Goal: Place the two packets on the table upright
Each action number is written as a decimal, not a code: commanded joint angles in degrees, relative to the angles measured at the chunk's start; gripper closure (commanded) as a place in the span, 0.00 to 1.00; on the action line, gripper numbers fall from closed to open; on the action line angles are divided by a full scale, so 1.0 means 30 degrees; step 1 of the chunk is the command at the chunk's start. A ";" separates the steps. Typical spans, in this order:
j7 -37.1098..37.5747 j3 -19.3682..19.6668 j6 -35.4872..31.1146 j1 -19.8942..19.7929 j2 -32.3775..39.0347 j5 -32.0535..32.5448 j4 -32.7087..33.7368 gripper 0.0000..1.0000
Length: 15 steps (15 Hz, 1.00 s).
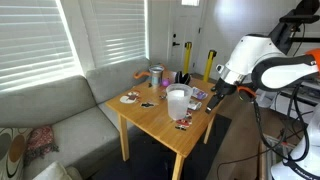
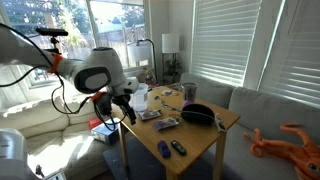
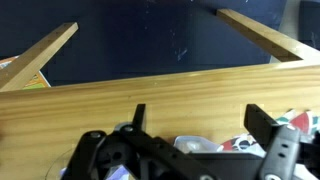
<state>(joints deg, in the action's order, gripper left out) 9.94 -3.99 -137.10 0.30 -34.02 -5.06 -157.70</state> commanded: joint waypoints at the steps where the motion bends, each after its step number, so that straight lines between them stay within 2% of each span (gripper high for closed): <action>1: 0.0018 0.0043 0.0064 0.0032 -0.0012 0.0035 0.0033 0.00; 6: 0.0018 0.0043 0.0064 0.0032 -0.0012 0.0035 0.0033 0.00; 7: 0.0827 0.0074 0.0858 -0.0165 0.0485 -0.0338 0.0764 0.00; 15: 0.6331 0.0018 0.2643 -0.3945 0.3389 0.1002 0.4748 0.00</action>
<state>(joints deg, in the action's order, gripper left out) 22.39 -3.66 -133.16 -8.26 -28.36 -4.21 -149.65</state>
